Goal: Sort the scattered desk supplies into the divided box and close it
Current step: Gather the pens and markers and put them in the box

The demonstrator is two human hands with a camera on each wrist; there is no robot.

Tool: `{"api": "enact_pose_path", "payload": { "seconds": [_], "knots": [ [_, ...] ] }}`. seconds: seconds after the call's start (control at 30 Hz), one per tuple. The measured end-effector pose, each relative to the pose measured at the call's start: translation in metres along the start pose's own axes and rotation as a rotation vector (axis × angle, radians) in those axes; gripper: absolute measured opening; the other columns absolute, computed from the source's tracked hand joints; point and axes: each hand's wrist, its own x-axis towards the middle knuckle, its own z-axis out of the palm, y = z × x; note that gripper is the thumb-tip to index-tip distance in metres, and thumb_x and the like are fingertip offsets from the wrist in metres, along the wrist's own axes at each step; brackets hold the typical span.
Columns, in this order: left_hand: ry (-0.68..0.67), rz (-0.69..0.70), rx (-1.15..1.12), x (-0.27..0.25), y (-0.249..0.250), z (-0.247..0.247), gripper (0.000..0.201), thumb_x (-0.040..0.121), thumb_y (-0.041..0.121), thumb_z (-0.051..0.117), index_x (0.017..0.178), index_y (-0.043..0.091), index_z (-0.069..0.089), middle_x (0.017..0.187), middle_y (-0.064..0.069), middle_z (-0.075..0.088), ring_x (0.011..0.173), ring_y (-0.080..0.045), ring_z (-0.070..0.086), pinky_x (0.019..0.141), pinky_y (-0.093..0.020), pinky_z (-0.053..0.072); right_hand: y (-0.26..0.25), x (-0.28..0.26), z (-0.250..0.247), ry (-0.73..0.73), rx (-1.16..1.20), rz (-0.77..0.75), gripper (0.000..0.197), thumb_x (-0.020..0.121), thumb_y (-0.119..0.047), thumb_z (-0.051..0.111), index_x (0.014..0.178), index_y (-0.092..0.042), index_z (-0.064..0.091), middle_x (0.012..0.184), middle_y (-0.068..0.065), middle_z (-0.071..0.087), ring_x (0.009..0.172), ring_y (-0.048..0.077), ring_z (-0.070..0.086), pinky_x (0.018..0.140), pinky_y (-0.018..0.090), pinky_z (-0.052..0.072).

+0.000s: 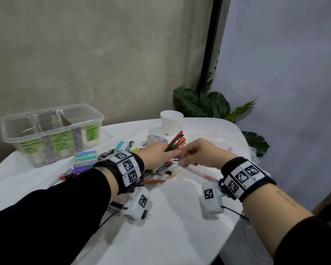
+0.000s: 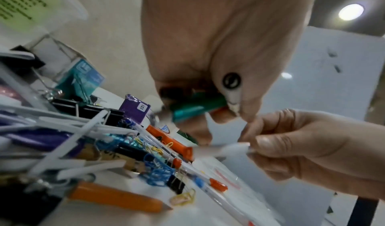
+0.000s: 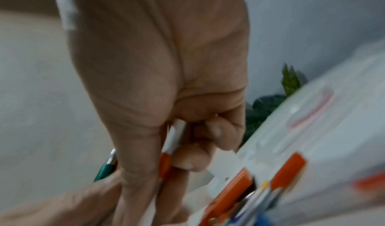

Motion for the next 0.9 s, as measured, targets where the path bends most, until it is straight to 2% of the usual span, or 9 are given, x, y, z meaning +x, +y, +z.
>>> {"api": "enact_pose_path", "payload": {
  "seconds": [0.07, 0.13, 0.23, 0.3, 0.43, 0.57, 0.67, 0.77, 0.9],
  "knots": [
    [-0.058, -0.011, -0.305, -0.001, 0.006, 0.001, 0.039, 0.095, 0.056, 0.050, 0.099, 0.020, 0.066, 0.088, -0.004, 0.074, 0.081, -0.024, 0.071, 0.073, -0.037, 0.058, -0.007, 0.009, -0.003, 0.094, 0.209, 0.027, 0.011, 0.076, -0.013, 0.083, 0.084, -0.012, 0.076, 0.068, 0.006, 0.072, 0.058, 0.014, 0.058, 0.058, 0.027, 0.050],
    [-0.039, -0.019, -0.498, -0.001, 0.008, 0.003, 0.030, 0.098, 0.043, 0.053, 0.096, 0.015, 0.062, 0.083, -0.008, 0.071, 0.069, -0.021, 0.069, 0.067, -0.031, 0.058, -0.011, 0.017, -0.004, 0.106, 0.374, 0.069, 0.020, 0.077, -0.001, 0.080, 0.095, -0.004, 0.072, 0.071, 0.009, 0.071, 0.060, 0.016, 0.060, 0.056, 0.026, 0.049],
    [0.047, -0.043, -0.248, 0.008, -0.001, 0.005, 0.030, 0.093, 0.046, 0.060, 0.104, 0.019, 0.053, 0.077, 0.000, 0.061, 0.064, -0.013, 0.056, 0.061, -0.027, 0.047, -0.006, 0.032, -0.007, 0.079, 0.378, 0.159, 0.027, 0.075, 0.003, 0.079, 0.099, -0.005, 0.069, 0.089, 0.014, 0.074, 0.078, 0.022, 0.068, 0.063, 0.028, 0.054],
    [0.064, -0.104, -0.055, 0.012, -0.009, 0.008, 0.039, 0.089, 0.046, 0.064, 0.113, 0.022, 0.046, 0.085, 0.005, 0.059, 0.071, -0.011, 0.057, 0.061, -0.026, 0.043, 0.004, 0.044, -0.010, 0.133, 0.119, 0.203, 0.021, 0.074, 0.000, 0.080, 0.090, -0.010, 0.071, 0.089, 0.008, 0.074, 0.081, 0.020, 0.066, 0.067, 0.029, 0.055],
    [0.052, -0.002, 0.265, 0.020, -0.013, 0.013, 0.041, 0.083, 0.045, 0.068, 0.117, 0.024, 0.058, 0.102, 0.005, 0.068, 0.090, -0.015, 0.064, 0.082, -0.033, 0.054, 0.023, 0.061, -0.013, 0.052, -0.331, 0.239, 0.023, 0.072, 0.008, 0.074, 0.076, -0.015, 0.070, 0.087, 0.001, 0.069, 0.081, 0.019, 0.063, 0.074, 0.030, 0.054],
    [0.015, 0.025, 0.554, 0.041, -0.010, 0.016, 0.031, 0.087, 0.024, 0.058, 0.117, 0.025, 0.066, 0.104, 0.003, 0.069, 0.093, -0.019, 0.063, 0.082, -0.031, 0.053, 0.034, 0.066, -0.009, -0.057, -0.520, 0.245, 0.026, 0.070, -0.007, 0.080, 0.095, -0.015, 0.074, 0.087, -0.001, 0.065, 0.082, 0.019, 0.062, 0.073, 0.029, 0.054],
    [-0.028, -0.023, 0.697, 0.053, -0.011, 0.017, 0.030, 0.086, 0.017, 0.057, 0.114, 0.021, 0.066, 0.103, 0.000, 0.069, 0.093, -0.022, 0.064, 0.073, -0.030, 0.050, 0.037, 0.070, -0.005, -0.084, -0.603, 0.235, 0.020, 0.073, -0.013, 0.076, 0.092, -0.012, 0.069, 0.074, -0.006, 0.058, 0.072, 0.015, 0.056, 0.061, 0.025, 0.047],
    [-0.008, -0.059, 0.745, 0.059, -0.019, 0.018, 0.025, 0.087, 0.018, 0.057, 0.112, 0.018, 0.061, 0.098, -0.001, 0.067, 0.086, -0.023, 0.063, 0.069, -0.033, 0.049, 0.040, 0.072, 0.000, -0.108, -0.710, 0.231, 0.010, 0.076, -0.024, 0.068, 0.081, -0.019, 0.061, 0.087, 0.001, 0.066, 0.080, 0.021, 0.062, 0.070, 0.030, 0.051],
    [-0.031, -0.095, 0.715, 0.060, -0.029, 0.013, 0.037, 0.087, 0.020, 0.061, 0.123, 0.023, 0.050, 0.102, 0.001, 0.065, 0.089, -0.022, 0.063, 0.079, -0.034, 0.054, 0.043, 0.070, 0.007, -0.141, -0.848, 0.185, 0.011, 0.085, -0.027, 0.058, 0.090, -0.017, 0.059, 0.093, 0.004, 0.064, 0.081, 0.023, 0.060, 0.072, 0.034, 0.051]
  ]
}}
